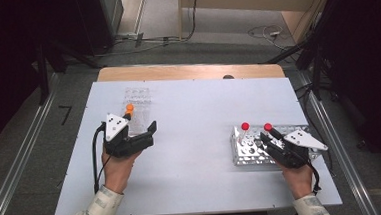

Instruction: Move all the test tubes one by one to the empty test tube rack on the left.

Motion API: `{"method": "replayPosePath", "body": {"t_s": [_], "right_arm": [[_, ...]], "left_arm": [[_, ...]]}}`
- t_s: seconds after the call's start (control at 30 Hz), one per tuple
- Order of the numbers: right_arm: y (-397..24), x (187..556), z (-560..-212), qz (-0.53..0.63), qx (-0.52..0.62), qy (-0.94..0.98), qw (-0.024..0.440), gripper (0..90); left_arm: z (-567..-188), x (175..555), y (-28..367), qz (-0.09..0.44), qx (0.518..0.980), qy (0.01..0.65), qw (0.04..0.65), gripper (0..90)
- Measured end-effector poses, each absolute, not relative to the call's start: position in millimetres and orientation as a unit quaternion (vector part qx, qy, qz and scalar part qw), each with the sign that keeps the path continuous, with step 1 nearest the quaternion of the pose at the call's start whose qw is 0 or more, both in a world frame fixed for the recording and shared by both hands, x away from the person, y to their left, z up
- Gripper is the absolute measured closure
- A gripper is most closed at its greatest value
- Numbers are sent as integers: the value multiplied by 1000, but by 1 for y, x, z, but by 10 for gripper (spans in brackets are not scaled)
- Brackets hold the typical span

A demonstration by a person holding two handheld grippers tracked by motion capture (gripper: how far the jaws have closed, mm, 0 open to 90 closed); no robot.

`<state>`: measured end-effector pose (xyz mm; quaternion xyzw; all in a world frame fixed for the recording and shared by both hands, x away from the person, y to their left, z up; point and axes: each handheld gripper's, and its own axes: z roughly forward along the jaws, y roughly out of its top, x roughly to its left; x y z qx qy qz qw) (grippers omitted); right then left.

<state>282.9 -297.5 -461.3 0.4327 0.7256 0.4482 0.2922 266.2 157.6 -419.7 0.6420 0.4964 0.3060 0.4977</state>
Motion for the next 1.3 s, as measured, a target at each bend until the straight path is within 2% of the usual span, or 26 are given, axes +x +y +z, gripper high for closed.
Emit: {"method": "replayPosePath", "body": {"t_s": [0.23, 0.47, 0.7, 1.3], "right_arm": [[-297, 286, -464, 444, 434, 729, 288, 616], [-297, 286, -464, 444, 435, 729, 287, 706], [-299, 283, -458, 455, 435, 721, 289, 710], [-298, 263, -411, 499, 416, 695, 308, 711]], "left_arm": [[-421, 266, 157, 305, 643, 497, 497, 139], [-422, 267, 156, 305, 646, 495, 495, 139], [-422, 267, 156, 305, 645, 495, 495, 139], [-421, 266, 156, 306, 645, 494, 496, 139]]}}
